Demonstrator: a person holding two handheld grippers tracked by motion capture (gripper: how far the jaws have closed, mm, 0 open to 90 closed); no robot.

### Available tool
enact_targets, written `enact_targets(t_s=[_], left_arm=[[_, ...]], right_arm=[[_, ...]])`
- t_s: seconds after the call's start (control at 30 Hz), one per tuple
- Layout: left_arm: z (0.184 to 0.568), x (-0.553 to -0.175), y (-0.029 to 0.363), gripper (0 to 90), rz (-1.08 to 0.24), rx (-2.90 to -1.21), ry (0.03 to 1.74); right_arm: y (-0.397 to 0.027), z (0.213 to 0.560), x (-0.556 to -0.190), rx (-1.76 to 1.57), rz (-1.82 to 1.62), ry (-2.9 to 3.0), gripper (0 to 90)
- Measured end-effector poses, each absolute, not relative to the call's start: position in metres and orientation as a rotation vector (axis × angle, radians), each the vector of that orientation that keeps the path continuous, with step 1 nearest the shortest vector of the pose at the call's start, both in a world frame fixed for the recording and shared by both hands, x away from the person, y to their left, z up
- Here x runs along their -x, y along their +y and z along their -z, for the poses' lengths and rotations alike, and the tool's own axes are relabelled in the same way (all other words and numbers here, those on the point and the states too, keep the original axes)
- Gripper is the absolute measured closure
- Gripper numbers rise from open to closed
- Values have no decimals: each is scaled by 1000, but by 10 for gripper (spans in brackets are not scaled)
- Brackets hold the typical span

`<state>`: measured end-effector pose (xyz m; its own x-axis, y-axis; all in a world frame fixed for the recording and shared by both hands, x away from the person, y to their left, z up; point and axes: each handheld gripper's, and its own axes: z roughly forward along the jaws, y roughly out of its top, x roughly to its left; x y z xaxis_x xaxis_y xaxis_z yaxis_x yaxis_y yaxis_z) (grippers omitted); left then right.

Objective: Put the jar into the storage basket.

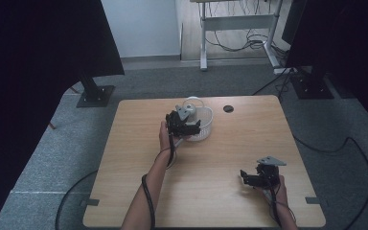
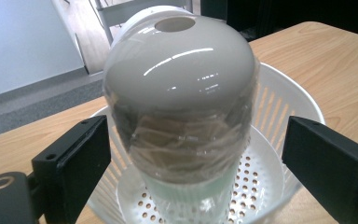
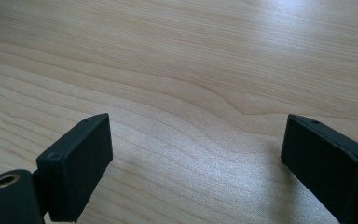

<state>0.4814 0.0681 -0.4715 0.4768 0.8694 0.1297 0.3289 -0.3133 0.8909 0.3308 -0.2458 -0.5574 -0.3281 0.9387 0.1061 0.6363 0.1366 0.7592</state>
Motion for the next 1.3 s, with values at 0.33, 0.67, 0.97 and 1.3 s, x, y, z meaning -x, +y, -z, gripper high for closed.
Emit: enact_targets(t_s=[0.33, 0.67, 0.97, 1.3], left_arm=[[467, -467, 82, 77, -792, -1837, 992], [465, -449, 94, 77, -797, -1831, 964], [466, -427, 106, 81, -793, -1839, 929], [469, -392, 134, 81, -789, -1799, 923]], right_arm=[[-245, 557, -331, -1505, -1017, 2028, 81], [-245, 557, -331, -1509, -1021, 2029, 81], [-245, 557, -331, -1506, -1019, 2028, 82], [-245, 558, -331, -1504, -1017, 2028, 82]])
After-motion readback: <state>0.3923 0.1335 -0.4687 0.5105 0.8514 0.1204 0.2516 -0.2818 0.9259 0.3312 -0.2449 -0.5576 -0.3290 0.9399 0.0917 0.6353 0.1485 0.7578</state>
